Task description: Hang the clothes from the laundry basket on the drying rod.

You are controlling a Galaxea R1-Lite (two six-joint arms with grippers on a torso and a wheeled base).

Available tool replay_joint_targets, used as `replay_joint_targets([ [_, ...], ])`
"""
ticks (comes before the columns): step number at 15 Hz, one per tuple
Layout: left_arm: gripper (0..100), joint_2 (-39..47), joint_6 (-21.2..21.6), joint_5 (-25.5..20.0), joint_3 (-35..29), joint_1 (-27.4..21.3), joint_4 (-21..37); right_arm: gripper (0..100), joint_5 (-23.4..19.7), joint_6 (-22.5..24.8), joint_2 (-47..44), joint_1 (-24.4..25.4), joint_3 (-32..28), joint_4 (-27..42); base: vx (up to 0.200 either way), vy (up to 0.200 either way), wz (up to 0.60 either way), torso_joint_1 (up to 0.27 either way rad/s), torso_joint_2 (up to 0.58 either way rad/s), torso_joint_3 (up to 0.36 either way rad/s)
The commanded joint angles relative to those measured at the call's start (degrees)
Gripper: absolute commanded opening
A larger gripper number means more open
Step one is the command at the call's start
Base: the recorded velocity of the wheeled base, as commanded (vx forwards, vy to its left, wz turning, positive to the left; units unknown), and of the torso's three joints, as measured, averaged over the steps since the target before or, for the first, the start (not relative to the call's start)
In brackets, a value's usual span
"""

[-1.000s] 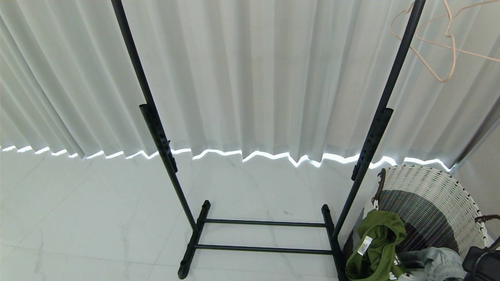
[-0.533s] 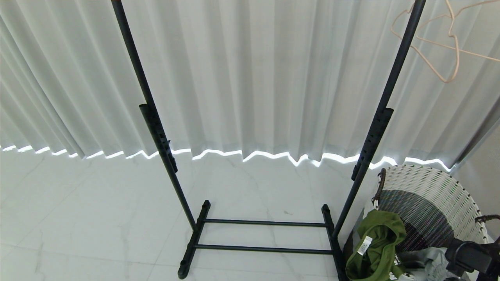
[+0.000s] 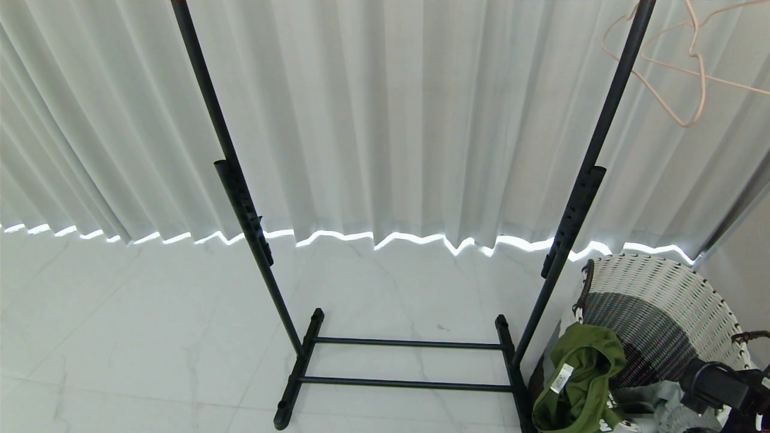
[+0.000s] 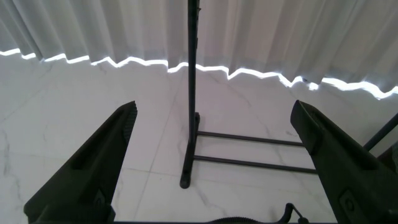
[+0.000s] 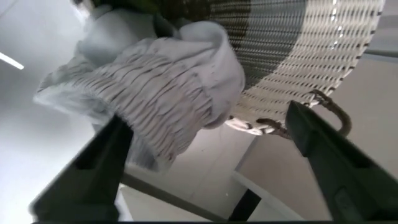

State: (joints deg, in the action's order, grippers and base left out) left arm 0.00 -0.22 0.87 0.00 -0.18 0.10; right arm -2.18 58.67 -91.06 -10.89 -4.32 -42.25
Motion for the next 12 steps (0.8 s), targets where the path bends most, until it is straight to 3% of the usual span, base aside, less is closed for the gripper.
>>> replay_joint_targets([
  [1, 100, 0.0, -0.04, 0.01, 0.0, 0.01, -0.01, 0, -0.02, 0.04, -0.61, -0.1, 0.1, -0.29, 0.0, 0.0, 0.0, 0.0, 0.0, 0.0],
  [4, 100, 0.0, -0.04, 0.01, 0.0, 0.01, -0.01, 0, 0.16, 0.04, 1.06, -0.19, 0.45, -1.08, 0.0, 0.0, 0.0, 0.0, 0.0, 0.0],
  [7, 100, 0.0, -0.04, 0.01, 0.0, 0.01, -0.01, 0, 2.18, 0.13, 10.12, -0.54, 0.54, 0.24, 0.0, 0.0, 0.0, 0.0, 0.0, 0.0],
  [8, 100, 0.0, -0.04, 0.01, 0.0, 0.01, -0.01, 0, 3.85, 0.13, 14.16, -0.72, 0.01, 3.67, 0.0, 0.0, 0.0, 0.0, 0.0, 0.0],
  [10, 100, 0.0, -0.04, 0.01, 0.0, 0.01, -0.01, 0, 4.82, -0.14, 22.33, -1.77, -5.0, 16.15, 0.0, 0.0, 0.0, 0.0, 0.0, 0.0],
  [12, 100, 0.0, -0.04, 0.01, 0.0, 0.01, -0.01, 0, 4.91, -3.21, 31.65, -2.74, -22.67, 45.42, 0.0, 0.0, 0.0, 0.0, 0.0, 0.0],
])
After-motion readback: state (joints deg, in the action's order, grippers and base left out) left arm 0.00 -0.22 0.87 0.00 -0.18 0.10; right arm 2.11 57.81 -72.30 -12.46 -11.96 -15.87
